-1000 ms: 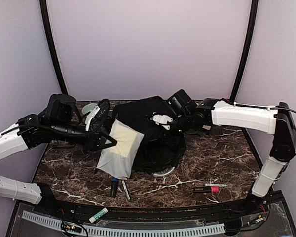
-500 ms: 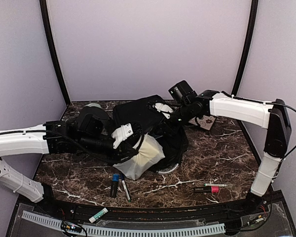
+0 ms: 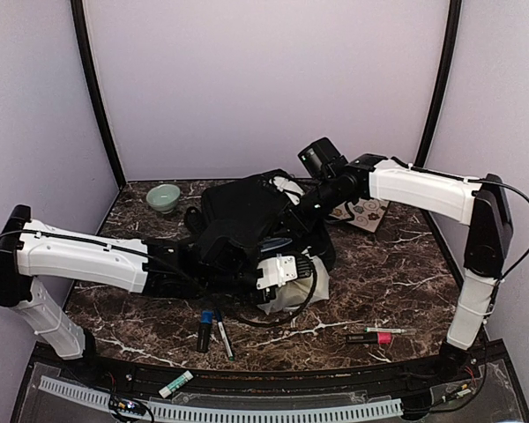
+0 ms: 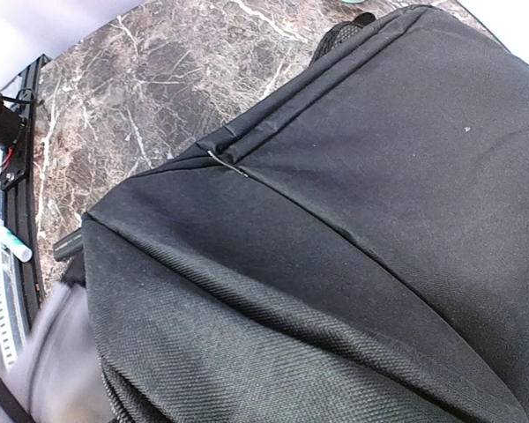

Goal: Pack the student bag
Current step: Place the pencil case in the largest pocket of the bag.

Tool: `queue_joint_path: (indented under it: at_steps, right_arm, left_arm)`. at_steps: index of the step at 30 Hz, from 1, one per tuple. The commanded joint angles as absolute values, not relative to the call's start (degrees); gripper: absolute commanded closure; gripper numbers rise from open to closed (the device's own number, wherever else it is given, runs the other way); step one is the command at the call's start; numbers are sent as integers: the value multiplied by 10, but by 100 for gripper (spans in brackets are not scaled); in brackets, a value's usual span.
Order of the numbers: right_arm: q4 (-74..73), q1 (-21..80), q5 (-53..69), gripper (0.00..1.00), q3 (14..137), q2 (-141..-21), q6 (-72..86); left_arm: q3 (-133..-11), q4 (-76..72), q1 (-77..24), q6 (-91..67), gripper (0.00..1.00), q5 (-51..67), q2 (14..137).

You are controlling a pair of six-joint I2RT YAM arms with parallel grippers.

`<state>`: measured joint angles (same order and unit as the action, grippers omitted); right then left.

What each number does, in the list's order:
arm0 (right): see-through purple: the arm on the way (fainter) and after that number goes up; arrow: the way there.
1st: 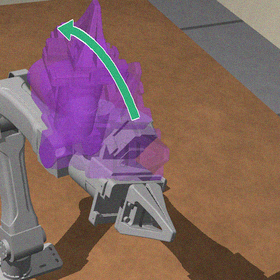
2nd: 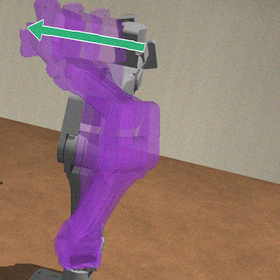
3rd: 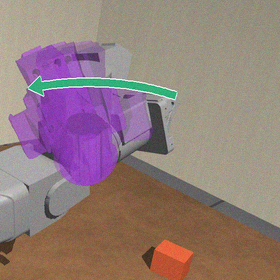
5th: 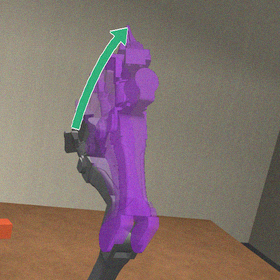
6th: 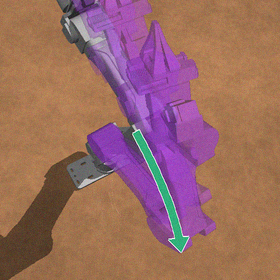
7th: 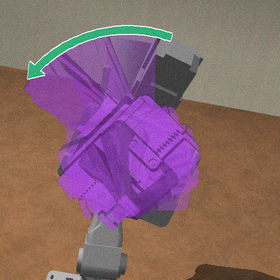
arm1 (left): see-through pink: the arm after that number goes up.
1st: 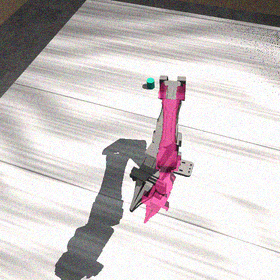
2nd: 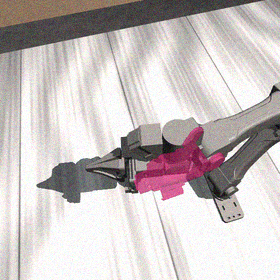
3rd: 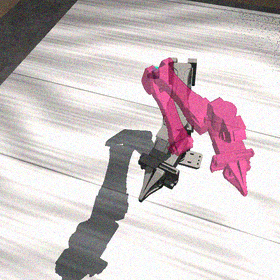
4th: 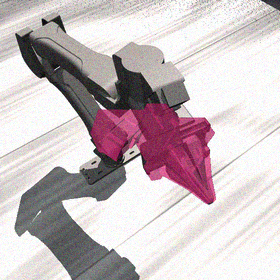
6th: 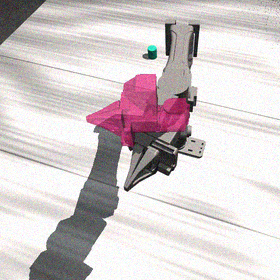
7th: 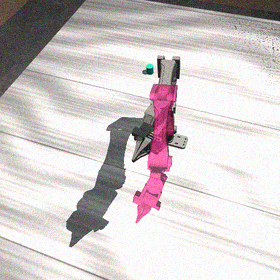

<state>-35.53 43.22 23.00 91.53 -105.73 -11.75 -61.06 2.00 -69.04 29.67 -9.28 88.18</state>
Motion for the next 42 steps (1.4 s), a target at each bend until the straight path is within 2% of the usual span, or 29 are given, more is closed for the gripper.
queue_joint_path:
  at_steps: [1,5,9,11,16,19,23,30,39,42]
  right_arm:
    - [-329,427,257,53,939,-1063,-110]
    - [-327,427,253,53,935,-1059,-109]
    - [-326,427,253,53,933,-1055,-107]
    - [-327,427,254,53,935,-1055,-107]
    - [-326,427,257,53,933,-1052,-106]
    - [-325,427,258,53,932,-1050,-105]
    - [-324,426,258,53,929,-1048,-105]
    - [-320,426,259,53,923,-1046,-105]
    - [-318,425,282,53,918,-1044,-99]
    - [-316,425,286,53,915,-1041,-98]
  left_arm:
    - [-654,-119,-709,404,100,-208,913]
    - [-652,-246,-723,535,100,-328,959]
    - [-655,-327,-725,636,100,-390,1019]
    - [-647,-418,-727,720,100,-441,1054]
    - [-631,-618,-731,888,100,-497,1101]
    - [-644,-666,-732,949,100,-512,1107]
    - [-647,-642,-732,958,100,-503,1103]
    - [-668,-330,-709,721,100,-500,1136]
    - [-696,-208,-673,571,100,-523,1203]
    - [-707,-220,-659,565,100,-552,1223]
